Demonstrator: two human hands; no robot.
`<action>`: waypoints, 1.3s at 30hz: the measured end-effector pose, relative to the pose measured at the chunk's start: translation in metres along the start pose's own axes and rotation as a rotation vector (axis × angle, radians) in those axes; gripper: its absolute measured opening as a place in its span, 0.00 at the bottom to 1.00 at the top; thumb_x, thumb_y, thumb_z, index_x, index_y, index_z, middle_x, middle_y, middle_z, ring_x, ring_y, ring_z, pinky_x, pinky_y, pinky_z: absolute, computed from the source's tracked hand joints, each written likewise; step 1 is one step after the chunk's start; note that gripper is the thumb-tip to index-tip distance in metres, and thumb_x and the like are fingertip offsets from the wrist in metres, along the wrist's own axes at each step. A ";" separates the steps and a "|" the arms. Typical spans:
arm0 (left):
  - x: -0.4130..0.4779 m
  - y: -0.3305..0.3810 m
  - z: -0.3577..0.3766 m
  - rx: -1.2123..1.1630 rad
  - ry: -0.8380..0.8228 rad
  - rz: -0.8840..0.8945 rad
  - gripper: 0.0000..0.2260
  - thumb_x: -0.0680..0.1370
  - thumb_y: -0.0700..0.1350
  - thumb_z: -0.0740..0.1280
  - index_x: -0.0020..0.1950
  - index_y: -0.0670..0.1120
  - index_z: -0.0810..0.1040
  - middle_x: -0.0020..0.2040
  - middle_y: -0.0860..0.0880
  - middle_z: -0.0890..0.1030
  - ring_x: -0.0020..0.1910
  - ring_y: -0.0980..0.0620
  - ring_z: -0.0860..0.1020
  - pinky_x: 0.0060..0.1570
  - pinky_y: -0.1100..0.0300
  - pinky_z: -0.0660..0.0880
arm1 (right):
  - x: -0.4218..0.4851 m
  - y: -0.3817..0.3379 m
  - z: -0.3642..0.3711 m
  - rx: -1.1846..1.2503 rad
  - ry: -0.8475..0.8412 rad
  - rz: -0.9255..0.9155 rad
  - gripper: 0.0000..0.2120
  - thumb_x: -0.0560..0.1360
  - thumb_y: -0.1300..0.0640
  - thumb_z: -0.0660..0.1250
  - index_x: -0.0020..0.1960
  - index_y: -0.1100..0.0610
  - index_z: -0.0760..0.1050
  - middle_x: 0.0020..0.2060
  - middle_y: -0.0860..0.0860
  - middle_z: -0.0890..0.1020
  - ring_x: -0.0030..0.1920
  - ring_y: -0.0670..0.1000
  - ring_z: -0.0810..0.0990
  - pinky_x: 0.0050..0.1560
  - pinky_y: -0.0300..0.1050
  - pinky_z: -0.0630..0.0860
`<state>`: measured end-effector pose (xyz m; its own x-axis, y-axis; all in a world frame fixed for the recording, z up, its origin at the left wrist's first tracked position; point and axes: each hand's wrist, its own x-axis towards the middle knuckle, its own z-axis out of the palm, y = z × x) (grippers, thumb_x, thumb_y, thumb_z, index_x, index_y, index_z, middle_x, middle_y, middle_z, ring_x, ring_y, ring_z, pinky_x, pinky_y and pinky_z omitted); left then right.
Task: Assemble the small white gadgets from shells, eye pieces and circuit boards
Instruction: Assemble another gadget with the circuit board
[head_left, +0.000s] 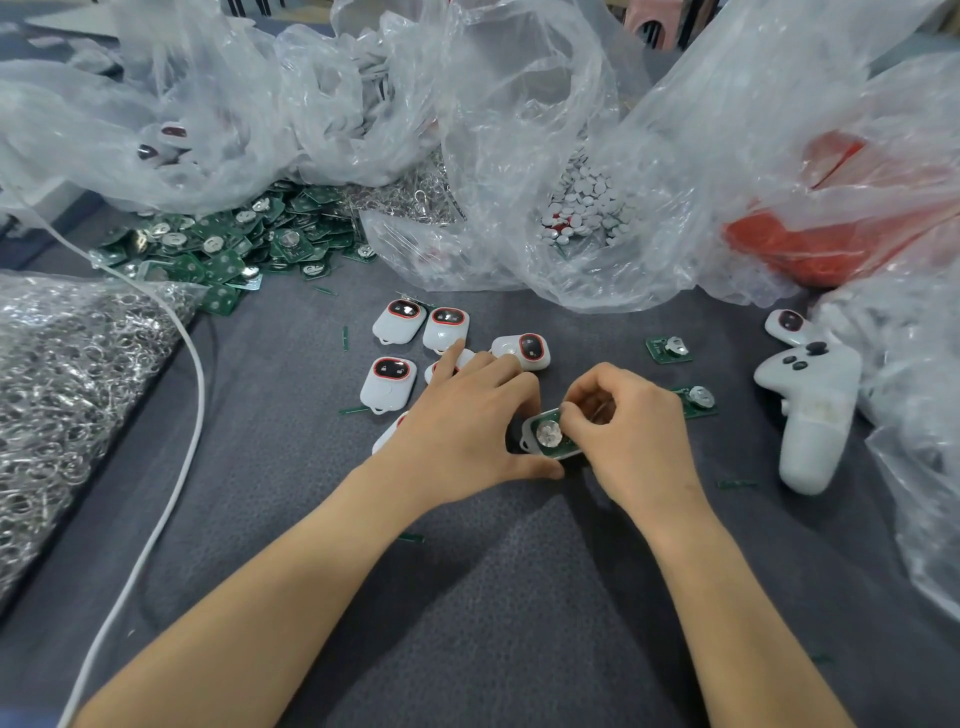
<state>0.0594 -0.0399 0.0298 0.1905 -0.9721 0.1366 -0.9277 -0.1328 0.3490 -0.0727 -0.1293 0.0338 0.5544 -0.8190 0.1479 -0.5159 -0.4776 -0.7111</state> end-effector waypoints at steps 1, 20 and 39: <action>0.000 0.000 0.000 0.005 -0.001 0.002 0.23 0.67 0.65 0.70 0.48 0.48 0.76 0.45 0.55 0.69 0.52 0.50 0.71 0.72 0.49 0.51 | 0.000 0.000 0.000 0.005 0.000 0.001 0.03 0.69 0.61 0.71 0.39 0.54 0.77 0.34 0.48 0.80 0.35 0.48 0.77 0.42 0.49 0.77; 0.001 0.003 0.003 -0.073 0.052 0.112 0.20 0.68 0.58 0.74 0.50 0.46 0.76 0.46 0.53 0.72 0.43 0.56 0.62 0.56 0.57 0.60 | -0.001 0.000 -0.001 -0.070 -0.030 -0.083 0.05 0.70 0.61 0.70 0.40 0.54 0.75 0.39 0.48 0.78 0.38 0.50 0.76 0.44 0.51 0.75; -0.003 0.013 -0.008 0.055 0.028 0.086 0.17 0.69 0.60 0.72 0.46 0.47 0.78 0.49 0.51 0.77 0.49 0.49 0.74 0.68 0.45 0.60 | 0.004 0.006 0.000 -0.023 -0.082 -0.012 0.06 0.70 0.60 0.73 0.39 0.53 0.76 0.39 0.49 0.77 0.37 0.47 0.75 0.44 0.47 0.75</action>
<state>0.0491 -0.0370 0.0409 0.1178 -0.9747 0.1901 -0.9571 -0.0604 0.2834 -0.0735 -0.1352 0.0305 0.6112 -0.7853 0.0989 -0.5236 -0.4949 -0.6935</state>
